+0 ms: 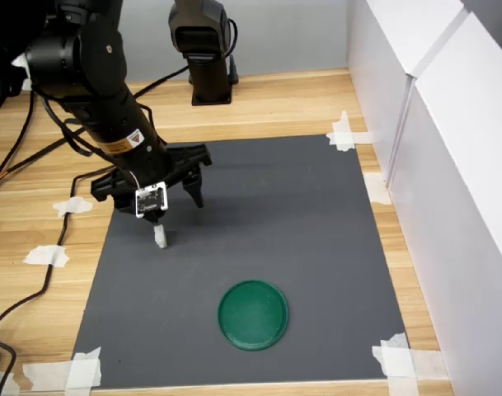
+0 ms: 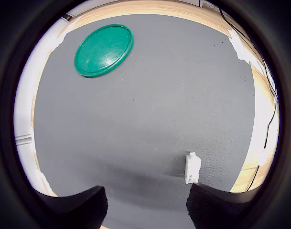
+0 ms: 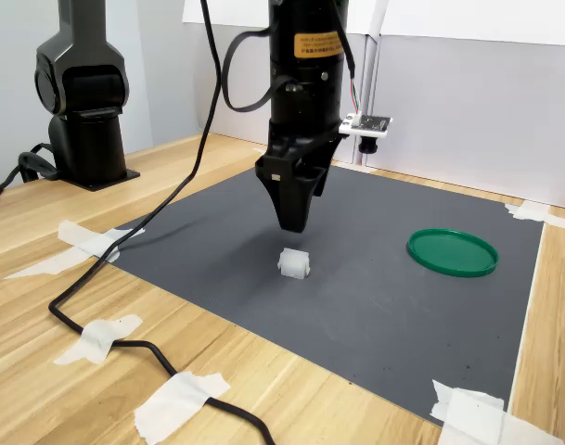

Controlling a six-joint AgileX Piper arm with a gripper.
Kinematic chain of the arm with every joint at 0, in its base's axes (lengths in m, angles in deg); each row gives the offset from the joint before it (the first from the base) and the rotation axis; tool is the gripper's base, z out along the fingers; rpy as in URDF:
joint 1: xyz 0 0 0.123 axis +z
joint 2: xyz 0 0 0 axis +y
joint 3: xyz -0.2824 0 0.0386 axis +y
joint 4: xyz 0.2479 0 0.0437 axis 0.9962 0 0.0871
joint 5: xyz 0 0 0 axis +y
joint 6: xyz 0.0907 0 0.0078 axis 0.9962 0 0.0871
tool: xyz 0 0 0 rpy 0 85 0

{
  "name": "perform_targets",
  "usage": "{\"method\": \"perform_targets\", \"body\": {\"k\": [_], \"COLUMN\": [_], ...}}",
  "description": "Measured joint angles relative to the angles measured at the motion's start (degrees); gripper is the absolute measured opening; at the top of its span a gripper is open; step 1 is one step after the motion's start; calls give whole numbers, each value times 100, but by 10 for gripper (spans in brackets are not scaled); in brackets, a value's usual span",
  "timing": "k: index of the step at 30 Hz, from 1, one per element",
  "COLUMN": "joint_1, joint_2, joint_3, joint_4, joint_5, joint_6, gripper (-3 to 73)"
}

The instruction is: Grasp a white terminal and put it on the green lid.

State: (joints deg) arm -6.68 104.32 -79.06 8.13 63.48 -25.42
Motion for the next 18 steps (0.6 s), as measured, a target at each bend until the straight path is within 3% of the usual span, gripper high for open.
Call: {"method": "perform_targets", "body": {"k": [4, 12, 18], "joint_1": [0, -190, -360], "joint_2": [-17, -17, 35], "joint_3": [-145, -205, -205], "joint_4": [-27, -605, -640], "joint_5": [58, 69, 27], "joint_6": [0, 0, -42], "gripper": [702, 702, 702]}}
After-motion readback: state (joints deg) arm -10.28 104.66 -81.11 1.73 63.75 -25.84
